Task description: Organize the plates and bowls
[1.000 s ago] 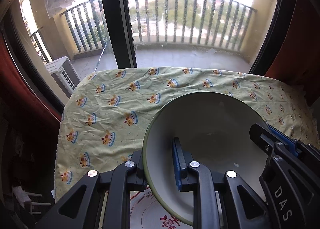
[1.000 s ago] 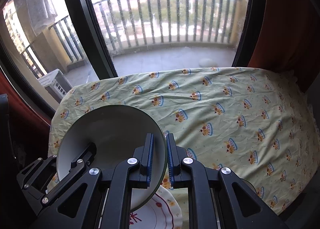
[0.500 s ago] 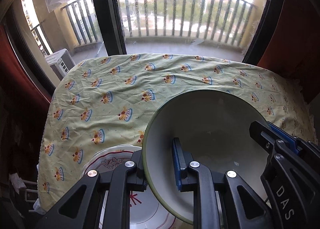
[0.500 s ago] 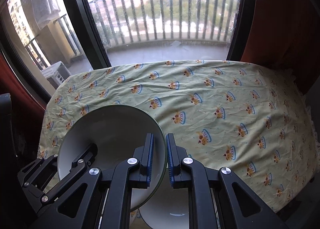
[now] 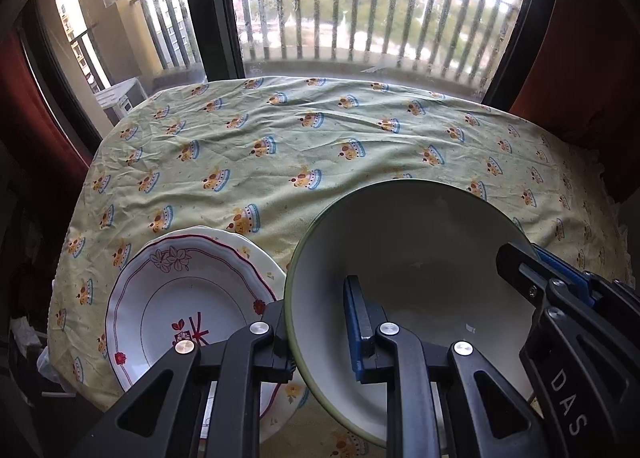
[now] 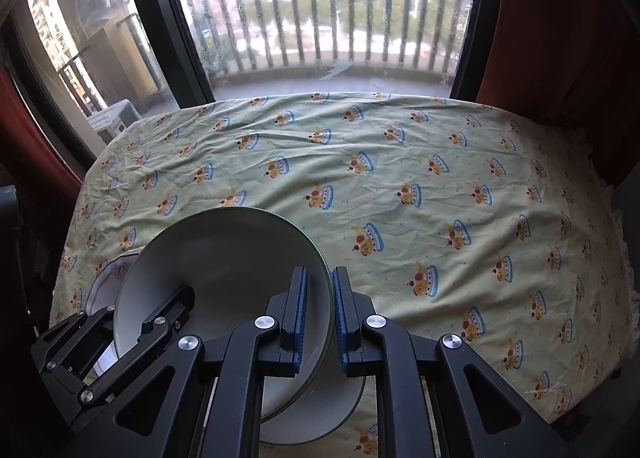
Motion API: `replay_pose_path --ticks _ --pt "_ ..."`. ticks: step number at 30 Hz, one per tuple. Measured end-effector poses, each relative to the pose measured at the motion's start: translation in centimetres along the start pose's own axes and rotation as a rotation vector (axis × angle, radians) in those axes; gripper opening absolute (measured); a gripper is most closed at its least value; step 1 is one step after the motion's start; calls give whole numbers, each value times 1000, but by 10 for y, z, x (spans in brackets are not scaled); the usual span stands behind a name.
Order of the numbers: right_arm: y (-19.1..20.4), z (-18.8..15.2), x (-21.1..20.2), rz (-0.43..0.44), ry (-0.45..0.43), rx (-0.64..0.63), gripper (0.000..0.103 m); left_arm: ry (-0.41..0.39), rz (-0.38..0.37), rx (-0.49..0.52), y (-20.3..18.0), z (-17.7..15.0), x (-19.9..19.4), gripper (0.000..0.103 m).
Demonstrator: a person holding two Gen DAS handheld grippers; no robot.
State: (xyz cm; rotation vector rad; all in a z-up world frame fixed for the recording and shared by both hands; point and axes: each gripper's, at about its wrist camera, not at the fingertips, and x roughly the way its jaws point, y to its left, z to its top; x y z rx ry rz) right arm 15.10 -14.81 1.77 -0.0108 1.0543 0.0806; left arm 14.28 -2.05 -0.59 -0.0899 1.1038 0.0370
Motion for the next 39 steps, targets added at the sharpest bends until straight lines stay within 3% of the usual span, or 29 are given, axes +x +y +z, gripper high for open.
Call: replay_pose_path --ticks 14,30,39 --pt "-16 -28 22 18 77 -25 16 73 24 -30 -11 -30 21 17" --pt "-14 -33 24 -2 42 -65 16 85 73 -12 -16 -35 26 20" --pt "-2 -29 23 -27 37 -149 16 91 37 -96 -6 -37 29 21"
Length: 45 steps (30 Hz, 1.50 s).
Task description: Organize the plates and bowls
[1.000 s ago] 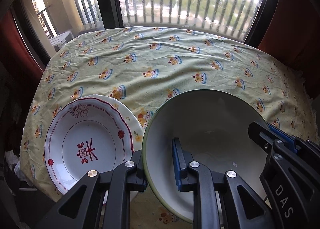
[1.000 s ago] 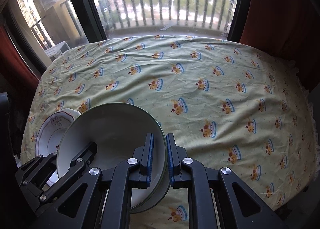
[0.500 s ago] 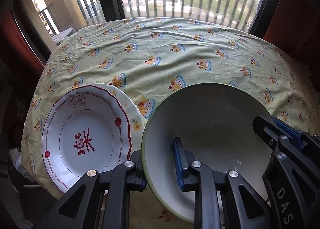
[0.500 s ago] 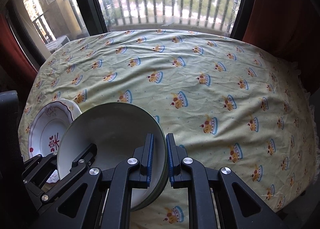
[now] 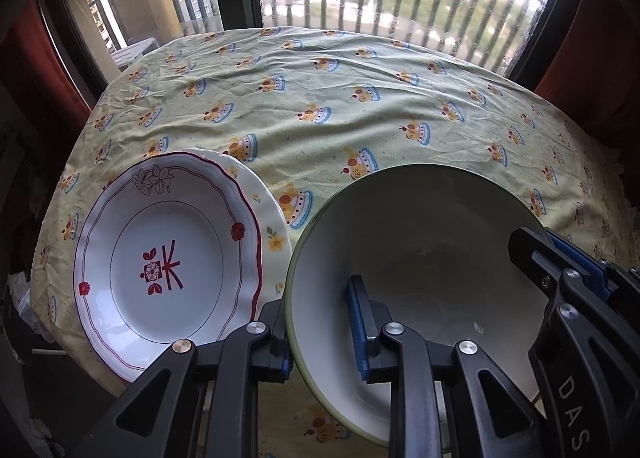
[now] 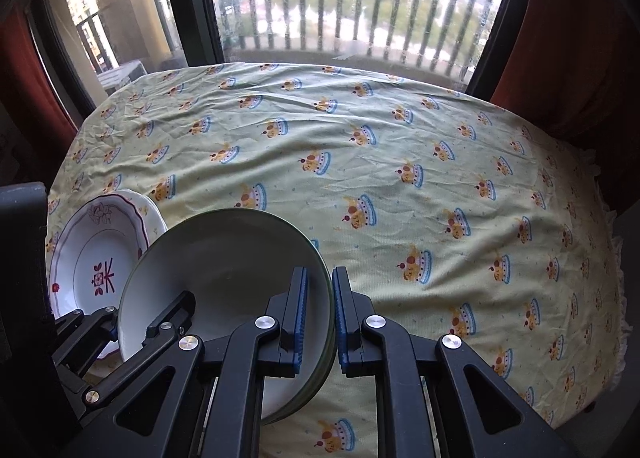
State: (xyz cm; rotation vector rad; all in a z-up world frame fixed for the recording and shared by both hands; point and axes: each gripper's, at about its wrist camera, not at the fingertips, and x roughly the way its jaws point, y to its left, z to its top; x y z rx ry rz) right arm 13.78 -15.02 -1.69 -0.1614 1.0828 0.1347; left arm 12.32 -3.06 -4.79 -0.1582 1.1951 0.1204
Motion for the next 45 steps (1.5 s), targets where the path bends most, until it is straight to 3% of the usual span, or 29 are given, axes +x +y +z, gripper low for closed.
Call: replay_pose_path --ticks 9,14,16,18,21,31,33,37,45 --pt "-4 -4 4 -8 13 6 16 3 -3 -14 -3 -4 3 23" --pt "-10 -7 6 37 7 29 21 21 -9 23 -10 -5 4 38" --pt "-13 -8 10 66 32 53 45 31 -16 42 -12 -5 3 49" --pt "-17 -10 10 81 33 81 61 35 -4 57 -14 -5 1 60" --pt "-20 -12 8 83 22 80 70 31 9 74 -14 -5 0 70" --pt "-35 -15 21 118 57 198 71 90 -125 69 -5 3 16 69" --pt "-33 -13 24 106 69 195 71 72 -140 90 -8 5 17 67" --pt "-32 -10 29 76 101 223 71 124 -207 101 -9 10 28 62" --pt "-24 -4 35 15 139 262 71 164 -318 117 -4 19 39 63"
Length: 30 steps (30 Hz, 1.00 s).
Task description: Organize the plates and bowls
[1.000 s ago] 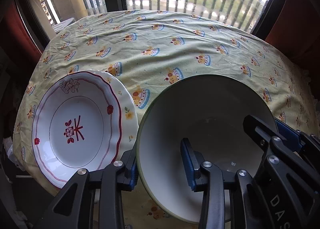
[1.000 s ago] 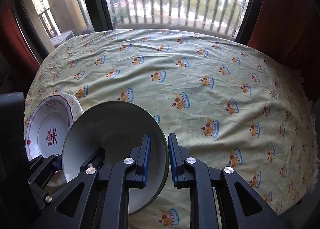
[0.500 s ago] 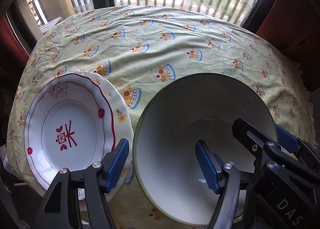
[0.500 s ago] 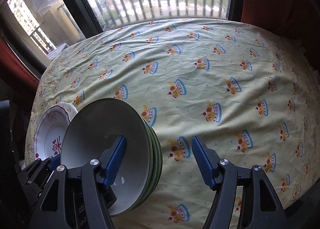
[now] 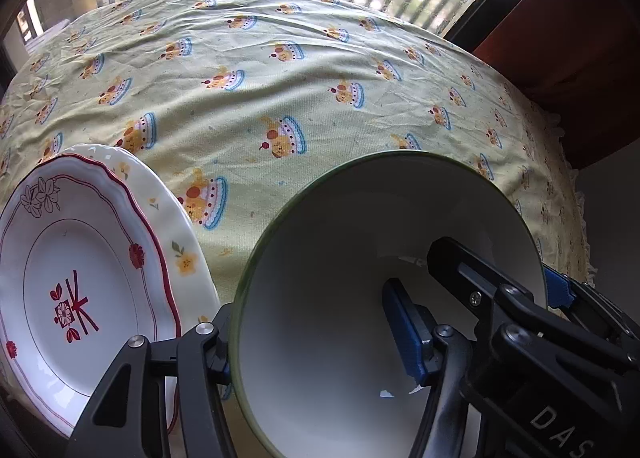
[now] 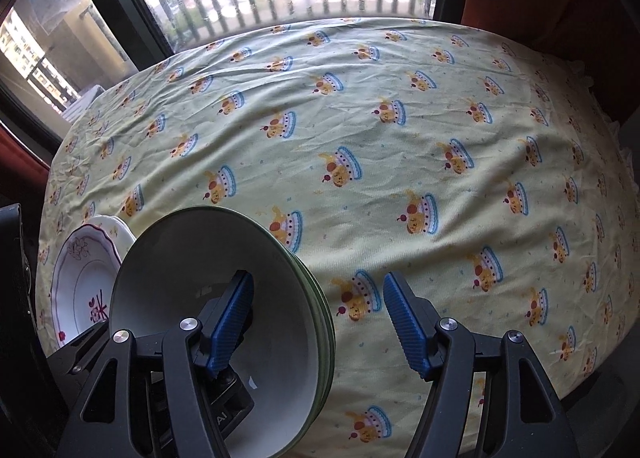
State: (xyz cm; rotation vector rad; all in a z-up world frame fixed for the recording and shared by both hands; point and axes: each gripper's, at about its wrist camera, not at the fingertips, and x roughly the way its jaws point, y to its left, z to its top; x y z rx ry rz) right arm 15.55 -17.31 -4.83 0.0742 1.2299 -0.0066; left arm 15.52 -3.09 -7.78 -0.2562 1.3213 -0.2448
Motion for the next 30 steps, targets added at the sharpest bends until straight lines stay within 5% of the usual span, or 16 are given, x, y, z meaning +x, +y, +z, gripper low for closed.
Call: replay_pose_path --ticks 11,20,30 --pt "3 -6 6 -3 31 94 71 76 -59 49 3 1 1 62" --pt "-7 -7 17 79 49 132 61 75 -26 66 0 -1 -2 63" --pt "-24 -8 34 312 115 128 45 29 72 32 -10 -11 -6 63"
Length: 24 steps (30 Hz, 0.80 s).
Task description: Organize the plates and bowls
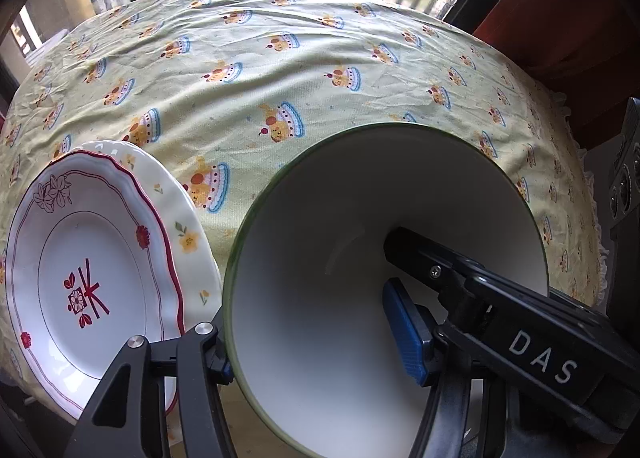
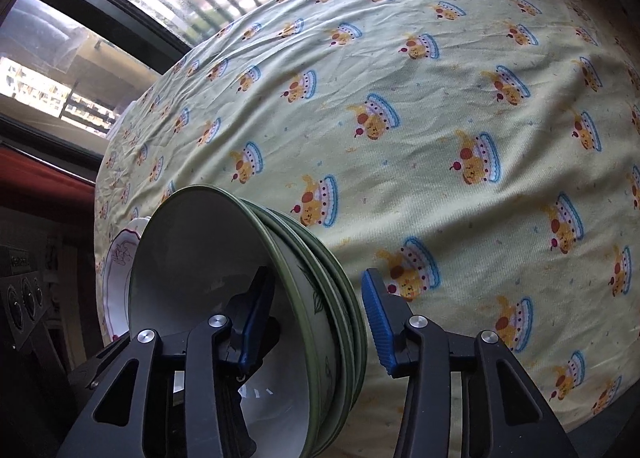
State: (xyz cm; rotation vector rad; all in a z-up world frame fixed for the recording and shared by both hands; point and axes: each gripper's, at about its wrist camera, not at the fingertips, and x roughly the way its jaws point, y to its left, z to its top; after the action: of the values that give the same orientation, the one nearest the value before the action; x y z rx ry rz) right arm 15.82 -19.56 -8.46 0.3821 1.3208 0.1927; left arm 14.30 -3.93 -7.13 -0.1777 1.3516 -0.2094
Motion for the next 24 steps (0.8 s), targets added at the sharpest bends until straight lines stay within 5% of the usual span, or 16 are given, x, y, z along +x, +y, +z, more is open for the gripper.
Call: replay_pose_path --ticks 14,24 --pt "-7 -4 -13 -26 47 -50 45 9 42 -107 -20 -17 -7 59" --pt "3 -4 -52 -32 -3 -83 45 -56 39 -97 -33 -17 -39 59"
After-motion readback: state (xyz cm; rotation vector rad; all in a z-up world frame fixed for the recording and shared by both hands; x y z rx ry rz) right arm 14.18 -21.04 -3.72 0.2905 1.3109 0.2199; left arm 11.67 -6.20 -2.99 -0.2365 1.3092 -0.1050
